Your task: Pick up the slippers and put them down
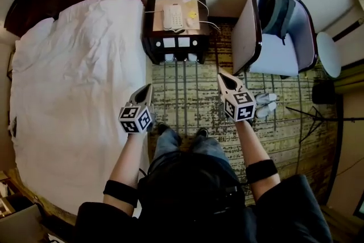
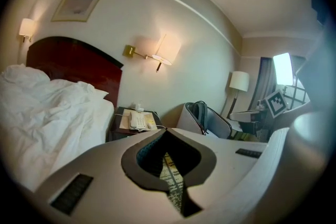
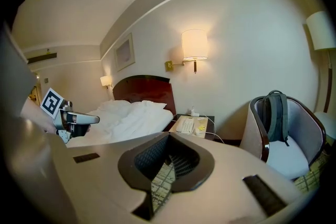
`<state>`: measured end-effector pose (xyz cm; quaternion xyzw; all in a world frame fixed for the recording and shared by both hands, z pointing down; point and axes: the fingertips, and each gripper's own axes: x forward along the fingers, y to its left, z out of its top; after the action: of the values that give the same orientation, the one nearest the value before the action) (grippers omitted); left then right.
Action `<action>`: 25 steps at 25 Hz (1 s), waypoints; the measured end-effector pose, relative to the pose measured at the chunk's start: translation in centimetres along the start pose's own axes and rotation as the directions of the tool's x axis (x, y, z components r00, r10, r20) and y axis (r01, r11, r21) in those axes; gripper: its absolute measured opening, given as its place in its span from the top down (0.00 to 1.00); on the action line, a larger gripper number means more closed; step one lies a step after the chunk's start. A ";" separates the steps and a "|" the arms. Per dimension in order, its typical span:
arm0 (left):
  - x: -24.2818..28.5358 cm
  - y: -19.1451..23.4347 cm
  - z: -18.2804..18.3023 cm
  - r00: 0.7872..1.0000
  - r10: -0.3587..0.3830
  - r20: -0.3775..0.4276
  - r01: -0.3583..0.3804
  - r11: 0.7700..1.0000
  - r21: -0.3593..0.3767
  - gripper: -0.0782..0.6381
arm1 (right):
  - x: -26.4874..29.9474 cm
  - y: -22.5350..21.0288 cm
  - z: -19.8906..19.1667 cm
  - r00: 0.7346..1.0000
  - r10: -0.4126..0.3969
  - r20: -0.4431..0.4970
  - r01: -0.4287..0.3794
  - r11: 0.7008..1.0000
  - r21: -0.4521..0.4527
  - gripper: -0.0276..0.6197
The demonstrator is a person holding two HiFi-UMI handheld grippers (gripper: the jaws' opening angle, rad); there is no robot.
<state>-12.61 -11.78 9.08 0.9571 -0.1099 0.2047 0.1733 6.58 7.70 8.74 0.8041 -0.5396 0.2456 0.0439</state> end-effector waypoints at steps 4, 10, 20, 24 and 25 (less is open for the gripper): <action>-1.3 -1.6 -0.7 1.000 0.002 -0.012 -0.001 0.998 0.062 0.88 | -1.9 -0.3 -1.7 1.000 -0.009 -0.010 0.009 1.000 0.018 0.95; -2.0 -2.4 -0.9 0.999 0.041 -0.007 -0.041 0.996 0.075 0.88 | -3.6 -0.5 -4.4 0.999 -0.025 -0.040 0.028 0.997 0.072 0.95; -1.8 -3.8 -1.0 0.998 0.059 -0.007 -0.058 0.994 0.097 0.88 | -4.4 -0.6 -5.7 0.999 -0.017 -0.045 0.021 0.996 0.085 0.95; -1.6 -4.0 -0.8 0.998 0.067 0.001 -0.067 0.993 0.099 0.89 | -4.6 -1.0 -5.7 0.999 -0.019 -0.040 0.022 0.996 0.091 0.95; -1.6 -4.0 -0.8 0.998 0.066 -0.001 -0.065 0.993 0.100 0.89 | -4.6 -1.0 -5.8 0.999 -0.020 -0.041 0.024 0.995 0.094 0.95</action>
<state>-13.20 -7.57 7.88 0.9600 -0.1306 0.2174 0.1186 4.06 13.99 11.98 0.8061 -0.5177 0.2862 0.0193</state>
